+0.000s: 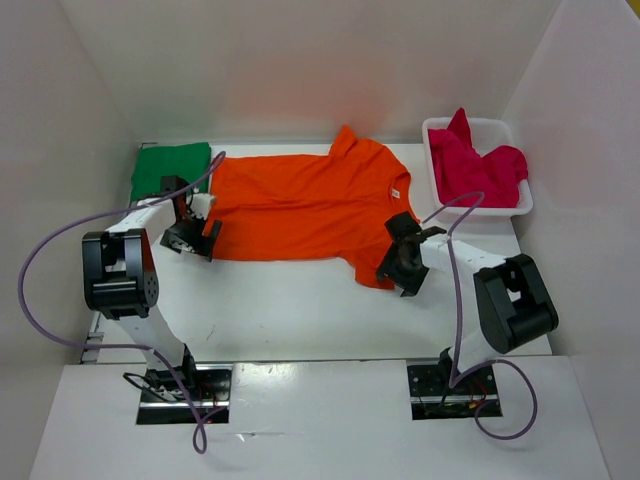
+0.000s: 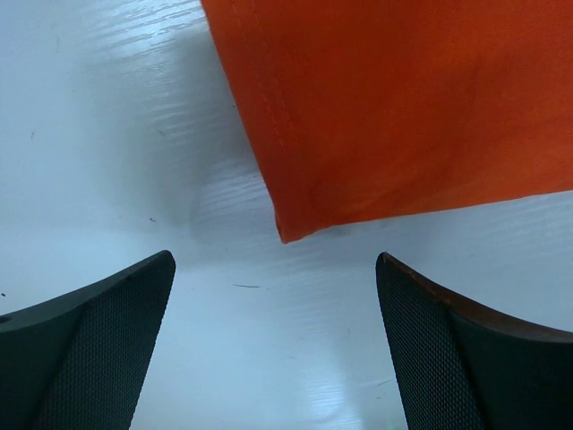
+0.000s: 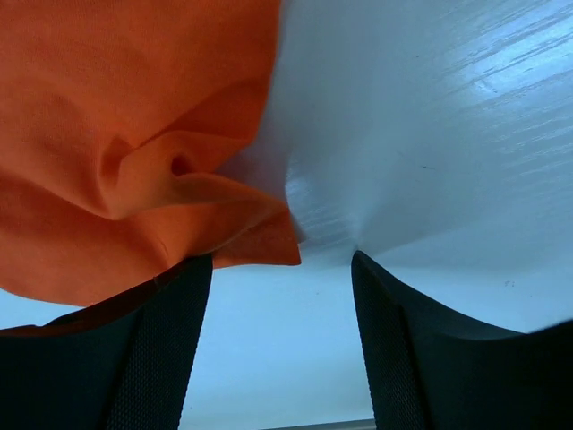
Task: Fold and stack the t-shirts
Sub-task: Grap the side of the flattened tshirt closest away from the robot with both arms
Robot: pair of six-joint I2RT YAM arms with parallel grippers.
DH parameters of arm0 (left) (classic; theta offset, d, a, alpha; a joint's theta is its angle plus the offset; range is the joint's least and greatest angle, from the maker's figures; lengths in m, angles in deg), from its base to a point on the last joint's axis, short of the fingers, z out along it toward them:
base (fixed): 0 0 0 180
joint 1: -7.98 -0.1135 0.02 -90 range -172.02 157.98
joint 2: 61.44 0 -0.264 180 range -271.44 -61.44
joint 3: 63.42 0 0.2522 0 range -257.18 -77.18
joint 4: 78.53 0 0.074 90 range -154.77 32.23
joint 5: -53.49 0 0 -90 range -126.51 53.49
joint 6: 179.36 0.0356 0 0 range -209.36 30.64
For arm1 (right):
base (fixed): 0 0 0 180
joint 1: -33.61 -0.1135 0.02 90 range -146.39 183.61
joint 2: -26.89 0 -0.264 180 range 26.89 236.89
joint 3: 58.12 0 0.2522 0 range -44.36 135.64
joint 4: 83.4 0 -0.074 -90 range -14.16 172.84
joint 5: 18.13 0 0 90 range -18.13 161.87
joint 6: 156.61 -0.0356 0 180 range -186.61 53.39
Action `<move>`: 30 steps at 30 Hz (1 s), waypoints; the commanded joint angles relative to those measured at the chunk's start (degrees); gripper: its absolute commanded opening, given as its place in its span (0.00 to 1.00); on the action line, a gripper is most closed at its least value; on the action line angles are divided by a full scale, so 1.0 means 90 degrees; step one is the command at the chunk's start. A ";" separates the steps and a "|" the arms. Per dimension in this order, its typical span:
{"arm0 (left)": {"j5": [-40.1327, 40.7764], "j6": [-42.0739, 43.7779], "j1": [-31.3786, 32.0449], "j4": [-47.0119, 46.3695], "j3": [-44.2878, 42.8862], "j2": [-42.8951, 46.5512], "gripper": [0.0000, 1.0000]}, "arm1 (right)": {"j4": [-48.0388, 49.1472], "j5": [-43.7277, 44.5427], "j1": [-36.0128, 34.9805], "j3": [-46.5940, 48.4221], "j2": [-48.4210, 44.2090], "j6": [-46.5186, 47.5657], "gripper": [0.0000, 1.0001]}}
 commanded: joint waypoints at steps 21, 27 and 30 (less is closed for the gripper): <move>-0.0679 -0.0138 -0.0193 -0.0295 -0.0580 -0.0952 0.56 | 0.0063 0.0197 -0.0055 0.0262 0.0248 0.0093 0.00; -0.1118 -0.0255 -0.0193 -0.0169 -0.0638 -0.0952 0.49 | -0.0161 0.0324 -0.0055 0.0390 0.0101 0.0210 0.00; -0.1421 -0.0178 -0.0193 0.0036 -0.0639 -0.0952 0.24 | -0.0220 0.0324 -0.0055 0.0390 -0.0026 0.0210 0.00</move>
